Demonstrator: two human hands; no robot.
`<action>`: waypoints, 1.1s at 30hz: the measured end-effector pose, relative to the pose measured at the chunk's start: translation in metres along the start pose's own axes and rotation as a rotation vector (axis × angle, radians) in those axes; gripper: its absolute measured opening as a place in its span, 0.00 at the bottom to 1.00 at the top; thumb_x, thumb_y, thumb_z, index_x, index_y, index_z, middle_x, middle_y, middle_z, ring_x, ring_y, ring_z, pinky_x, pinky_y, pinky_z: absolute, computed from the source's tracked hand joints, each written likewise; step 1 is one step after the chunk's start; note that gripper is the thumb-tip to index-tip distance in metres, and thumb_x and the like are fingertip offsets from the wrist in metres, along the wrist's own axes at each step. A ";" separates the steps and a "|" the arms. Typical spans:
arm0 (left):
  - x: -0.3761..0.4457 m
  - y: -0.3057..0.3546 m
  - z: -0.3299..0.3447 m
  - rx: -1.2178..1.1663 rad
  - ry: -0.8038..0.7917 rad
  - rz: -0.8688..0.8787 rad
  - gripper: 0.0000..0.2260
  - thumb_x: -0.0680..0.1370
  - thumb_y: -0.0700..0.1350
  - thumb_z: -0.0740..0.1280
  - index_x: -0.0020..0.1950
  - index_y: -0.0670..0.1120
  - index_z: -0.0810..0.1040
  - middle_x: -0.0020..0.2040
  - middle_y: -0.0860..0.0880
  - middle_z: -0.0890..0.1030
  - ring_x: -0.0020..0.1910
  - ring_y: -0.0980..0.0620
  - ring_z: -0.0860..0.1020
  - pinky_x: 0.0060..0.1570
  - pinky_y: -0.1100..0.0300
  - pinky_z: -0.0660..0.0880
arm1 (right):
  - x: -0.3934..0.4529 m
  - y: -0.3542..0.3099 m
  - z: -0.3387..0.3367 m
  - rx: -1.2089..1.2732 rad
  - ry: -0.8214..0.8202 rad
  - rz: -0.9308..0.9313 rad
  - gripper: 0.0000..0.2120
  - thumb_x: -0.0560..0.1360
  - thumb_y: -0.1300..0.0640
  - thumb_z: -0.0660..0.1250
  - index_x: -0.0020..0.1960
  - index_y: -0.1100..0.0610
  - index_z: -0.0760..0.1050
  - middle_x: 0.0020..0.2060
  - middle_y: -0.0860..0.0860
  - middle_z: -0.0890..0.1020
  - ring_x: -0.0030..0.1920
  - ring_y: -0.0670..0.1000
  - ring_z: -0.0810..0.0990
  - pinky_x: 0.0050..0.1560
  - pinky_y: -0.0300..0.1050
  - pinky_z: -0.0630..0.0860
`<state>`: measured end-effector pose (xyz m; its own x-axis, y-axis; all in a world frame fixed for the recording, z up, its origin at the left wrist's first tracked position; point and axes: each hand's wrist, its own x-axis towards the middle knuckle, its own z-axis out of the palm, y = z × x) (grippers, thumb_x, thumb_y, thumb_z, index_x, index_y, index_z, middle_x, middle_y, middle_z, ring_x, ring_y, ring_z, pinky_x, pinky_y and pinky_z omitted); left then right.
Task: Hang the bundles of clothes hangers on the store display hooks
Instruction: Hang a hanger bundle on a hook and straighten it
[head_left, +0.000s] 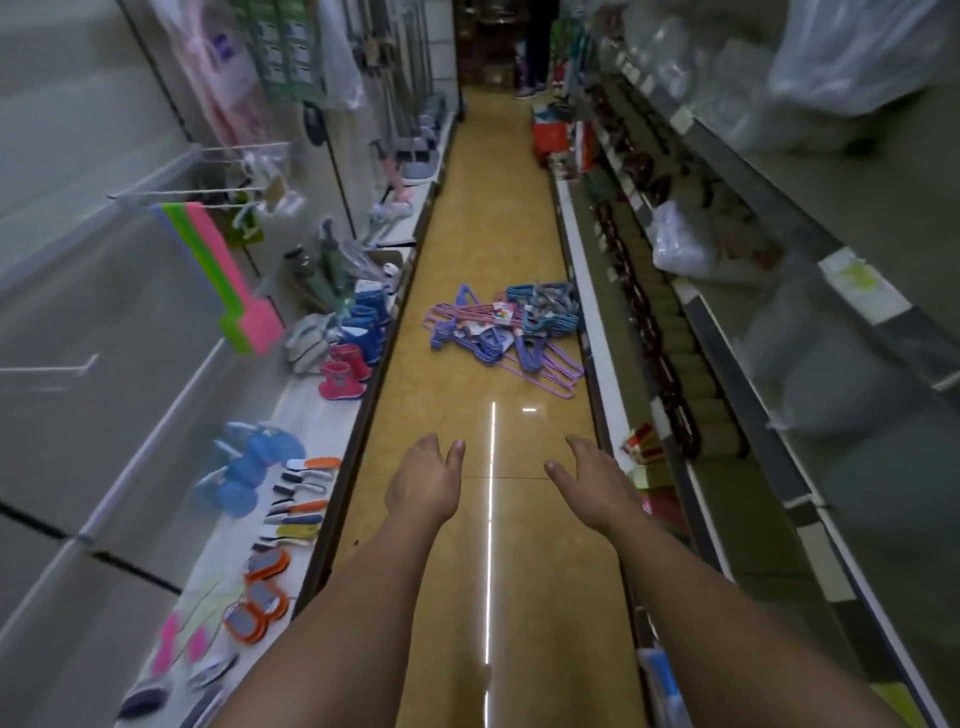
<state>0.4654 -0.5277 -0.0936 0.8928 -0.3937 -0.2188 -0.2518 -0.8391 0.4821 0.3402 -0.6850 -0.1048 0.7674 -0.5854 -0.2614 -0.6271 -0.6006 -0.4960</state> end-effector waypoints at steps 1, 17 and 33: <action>0.011 0.004 0.004 -0.002 -0.024 -0.003 0.25 0.82 0.58 0.51 0.73 0.44 0.64 0.70 0.44 0.71 0.67 0.44 0.71 0.59 0.53 0.69 | 0.009 0.003 -0.002 -0.002 -0.006 0.013 0.30 0.80 0.42 0.55 0.77 0.54 0.55 0.76 0.52 0.60 0.74 0.54 0.59 0.72 0.49 0.60; 0.286 0.046 -0.020 0.113 -0.121 0.156 0.28 0.82 0.60 0.49 0.77 0.45 0.57 0.78 0.44 0.57 0.76 0.45 0.56 0.72 0.50 0.58 | 0.242 -0.054 -0.039 -0.100 0.043 0.100 0.30 0.80 0.41 0.56 0.76 0.53 0.56 0.75 0.51 0.62 0.73 0.53 0.62 0.70 0.50 0.62; 0.498 0.094 0.003 0.190 -0.198 0.160 0.28 0.82 0.60 0.49 0.77 0.46 0.56 0.78 0.45 0.57 0.76 0.46 0.56 0.71 0.48 0.58 | 0.458 -0.058 -0.061 -0.106 -0.012 0.155 0.31 0.79 0.39 0.54 0.77 0.52 0.54 0.76 0.52 0.58 0.75 0.55 0.59 0.73 0.53 0.60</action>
<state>0.8853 -0.8033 -0.1601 0.7511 -0.5760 -0.3226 -0.4652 -0.8085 0.3604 0.7197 -0.9517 -0.1449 0.6619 -0.6692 -0.3377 -0.7478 -0.5585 -0.3589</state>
